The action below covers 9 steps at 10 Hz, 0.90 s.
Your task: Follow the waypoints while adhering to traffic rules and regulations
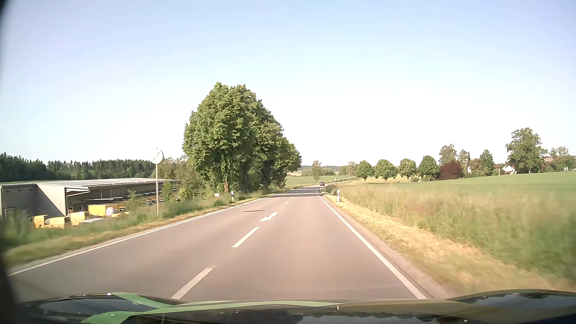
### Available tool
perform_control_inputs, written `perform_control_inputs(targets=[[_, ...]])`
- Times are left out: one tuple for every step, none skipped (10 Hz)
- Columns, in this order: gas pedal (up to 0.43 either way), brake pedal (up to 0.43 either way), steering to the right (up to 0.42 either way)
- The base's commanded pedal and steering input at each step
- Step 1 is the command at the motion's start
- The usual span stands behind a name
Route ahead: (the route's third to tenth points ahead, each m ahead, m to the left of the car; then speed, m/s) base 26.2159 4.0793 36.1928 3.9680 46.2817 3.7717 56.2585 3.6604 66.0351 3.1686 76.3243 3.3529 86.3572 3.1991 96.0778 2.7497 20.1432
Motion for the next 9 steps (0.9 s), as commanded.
perform_control_inputs(targets=[[0.079, 0.0, 0.001], [0.079, 0.0, 0.001], [0.067, 0.0, -0.002], [0.047, 0.0, -0.004], [0.039, 0.0, -0.004], [0.039, 0.0, -0.003], [0.047, 0.0, -0.003], [0.047, 0.0, -0.003], [0.059, 0.0, -0.004]])
